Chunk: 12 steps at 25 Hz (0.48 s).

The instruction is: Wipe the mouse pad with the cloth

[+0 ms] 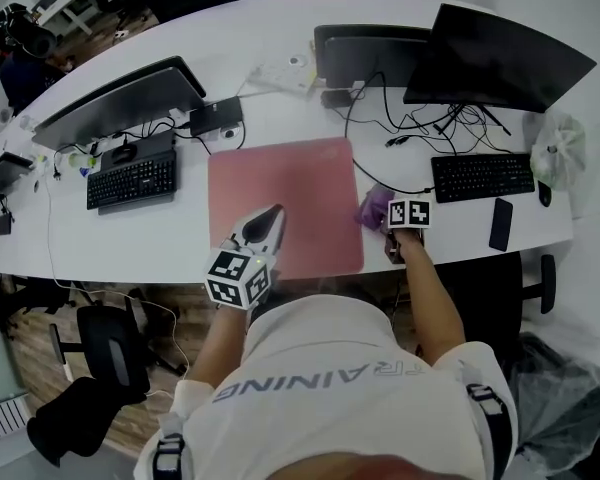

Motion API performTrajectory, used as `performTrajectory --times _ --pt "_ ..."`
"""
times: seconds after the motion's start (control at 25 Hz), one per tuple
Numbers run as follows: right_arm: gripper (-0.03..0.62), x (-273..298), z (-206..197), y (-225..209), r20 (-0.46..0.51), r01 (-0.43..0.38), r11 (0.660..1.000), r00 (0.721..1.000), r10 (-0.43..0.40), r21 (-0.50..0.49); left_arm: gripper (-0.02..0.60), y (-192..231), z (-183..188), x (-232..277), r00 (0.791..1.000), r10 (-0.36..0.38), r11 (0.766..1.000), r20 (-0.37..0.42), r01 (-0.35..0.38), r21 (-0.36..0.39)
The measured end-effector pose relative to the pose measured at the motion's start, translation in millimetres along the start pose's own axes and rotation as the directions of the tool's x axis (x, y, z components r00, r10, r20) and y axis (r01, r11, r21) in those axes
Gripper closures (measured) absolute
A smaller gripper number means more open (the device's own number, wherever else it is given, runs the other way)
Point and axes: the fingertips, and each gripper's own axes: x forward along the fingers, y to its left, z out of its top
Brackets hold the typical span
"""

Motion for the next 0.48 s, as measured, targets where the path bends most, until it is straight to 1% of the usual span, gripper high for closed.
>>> performTrajectory --times 0.08,0.12,0.16,0.24,0.28,0.36,0.48 --pt "0.488 -3.9 -0.2 -6.0 0.001 0.022 1.000 1.000 -0.022 0.007 0.549 0.2 -1.6 0.7 1.000 -0.005 1.000 0.000 0.005 -0.008" --pt "0.488 -5.1 -0.8 -6.2 0.002 0.022 0.999 1.000 -0.022 0.026 0.549 0.9 -2.3 -0.7 1.000 -0.006 1.000 0.001 0.006 -0.013" --pt "0.488 -6.5 -0.7 -3.8 0.005 0.012 0.999 1.000 -0.012 0.053 0.549 2.4 -3.3 -3.0 1.000 -0.005 1.000 0.001 0.005 -0.018" --pt "0.490 -12.0 3.5 10.7 0.032 -0.035 0.995 0.999 0.032 0.097 0.549 8.4 -6.3 -10.6 1.000 0.003 1.000 0.003 -0.003 -0.027" --pt "0.490 -15.8 7.9 23.0 0.054 -0.064 0.993 0.997 0.059 0.097 0.549 13.5 -8.0 -15.8 1.000 0.011 0.999 0.007 -0.011 -0.033" --pt "0.491 -22.9 18.2 56.3 0.095 -0.124 0.990 0.988 0.118 0.065 0.549 27.9 -10.2 -29.3 0.999 0.038 0.998 0.020 -0.037 -0.050" --pt "0.491 -27.3 24.2 117.8 0.119 -0.215 0.976 0.970 0.213 0.007 0.549 54.9 -10.7 -57.0 0.994 0.094 0.992 0.047 -0.090 -0.086"
